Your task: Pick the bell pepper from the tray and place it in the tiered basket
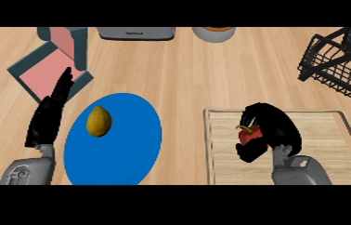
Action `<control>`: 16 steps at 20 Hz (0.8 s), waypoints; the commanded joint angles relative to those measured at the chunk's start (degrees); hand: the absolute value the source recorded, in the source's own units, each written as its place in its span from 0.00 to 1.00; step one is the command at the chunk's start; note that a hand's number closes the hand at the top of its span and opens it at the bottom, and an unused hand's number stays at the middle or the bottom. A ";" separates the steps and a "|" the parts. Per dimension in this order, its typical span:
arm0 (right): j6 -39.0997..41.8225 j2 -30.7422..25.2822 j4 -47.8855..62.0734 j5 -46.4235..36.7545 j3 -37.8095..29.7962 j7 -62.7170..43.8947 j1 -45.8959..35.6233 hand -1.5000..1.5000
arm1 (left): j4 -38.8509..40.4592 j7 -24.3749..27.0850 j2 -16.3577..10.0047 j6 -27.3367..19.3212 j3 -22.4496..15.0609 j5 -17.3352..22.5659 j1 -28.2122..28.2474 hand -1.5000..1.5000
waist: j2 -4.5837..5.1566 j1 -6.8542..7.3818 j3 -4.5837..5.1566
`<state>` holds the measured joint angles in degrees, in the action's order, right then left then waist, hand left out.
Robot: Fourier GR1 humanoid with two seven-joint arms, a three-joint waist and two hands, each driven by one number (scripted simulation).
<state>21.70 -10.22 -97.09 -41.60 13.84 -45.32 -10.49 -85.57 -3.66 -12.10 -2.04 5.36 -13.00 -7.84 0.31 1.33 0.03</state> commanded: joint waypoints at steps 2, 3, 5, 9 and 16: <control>-9.77 7.75 13.68 -6.07 -7.93 -13.31 -14.05 1.00 | -0.08 0.94 0.13 1.27 -1.27 0.13 -1.30 0.50 | 1.33 3.79 0.03; -11.46 8.14 16.59 -6.57 -9.69 -13.94 -17.67 1.00 | 0.66 0.98 0.24 1.13 -1.28 0.00 -2.20 0.50 | 1.52 3.82 0.00; -16.12 8.12 22.06 -9.29 -11.68 -13.66 -24.07 1.00 | 0.41 -0.21 0.50 0.64 -1.37 -0.34 -3.33 0.50 | 1.18 3.47 -0.07; -28.25 7.97 22.37 -15.22 -15.05 -14.40 -32.37 1.00 | 2.52 0.96 0.07 0.83 -0.85 -0.38 -2.71 0.50 | 0.98 2.62 0.01; -35.24 0.86 29.22 -26.37 -17.61 -15.12 -45.91 1.00 | 1.82 0.25 -0.44 1.52 0.41 0.94 -1.98 0.50 | 0.20 1.08 0.04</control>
<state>-8.34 -6.31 -71.20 -63.43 -1.62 -57.98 -49.28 -84.07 -3.89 -12.03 -1.37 4.86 -13.16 -10.63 0.79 3.06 0.05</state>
